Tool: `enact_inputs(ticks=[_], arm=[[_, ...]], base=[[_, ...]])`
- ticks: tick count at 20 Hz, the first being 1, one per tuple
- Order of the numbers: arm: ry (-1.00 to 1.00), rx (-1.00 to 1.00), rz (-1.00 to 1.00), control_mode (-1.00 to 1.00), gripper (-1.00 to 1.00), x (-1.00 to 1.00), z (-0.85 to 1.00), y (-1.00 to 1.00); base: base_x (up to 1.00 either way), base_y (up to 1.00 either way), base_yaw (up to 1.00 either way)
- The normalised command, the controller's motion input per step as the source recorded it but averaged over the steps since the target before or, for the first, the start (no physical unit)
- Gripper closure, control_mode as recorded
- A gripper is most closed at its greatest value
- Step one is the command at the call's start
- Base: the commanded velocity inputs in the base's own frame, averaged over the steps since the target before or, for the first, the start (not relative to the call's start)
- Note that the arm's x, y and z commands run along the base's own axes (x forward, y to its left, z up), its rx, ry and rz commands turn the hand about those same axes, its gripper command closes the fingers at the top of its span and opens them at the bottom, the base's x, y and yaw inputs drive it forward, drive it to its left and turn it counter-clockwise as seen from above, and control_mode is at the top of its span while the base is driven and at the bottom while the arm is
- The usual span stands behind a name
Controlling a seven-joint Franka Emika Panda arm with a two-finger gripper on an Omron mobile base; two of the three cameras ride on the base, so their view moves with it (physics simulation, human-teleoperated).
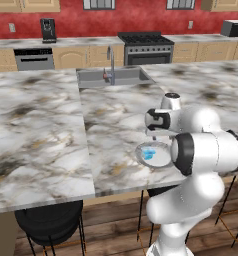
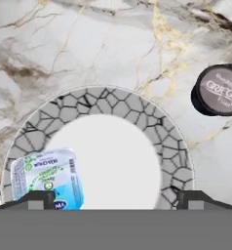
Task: Place two yogurt containers on each plate.
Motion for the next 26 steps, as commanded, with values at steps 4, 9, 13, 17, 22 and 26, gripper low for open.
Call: enact_inputs(ticks=[4, 9, 13, 17, 22, 26], arm=[[0.00, 0.00, -0.14, -1.00, -1.00, 0.31, 0.00, -0.54], [0.00, 0.00, -0.13, -1.00, -1.00, 0.26, -0.02, -0.57], [0.00, 0.02, -0.10, -1.00, -1.00, 0.13, -0.10, -0.75], [0.00, 0.02, -0.03, -1.00, -1.00, 0.00, -0.28, -0.73], [0.00, 0.00, 0.00, -1.00, -1.00, 0.00, -0.32, -0.24], [0.00, 0.00, 0.00, -1.00, -1.00, 0.20, -0.13, 0.10]], base=[[0.00, 0.00, 0.00], [0.00, 0.00, 0.00], [0.00, 0.00, 0.00], [0.00, 0.00, 0.00], [0.00, 0.00, 0.00], [0.00, 0.00, 0.00]])
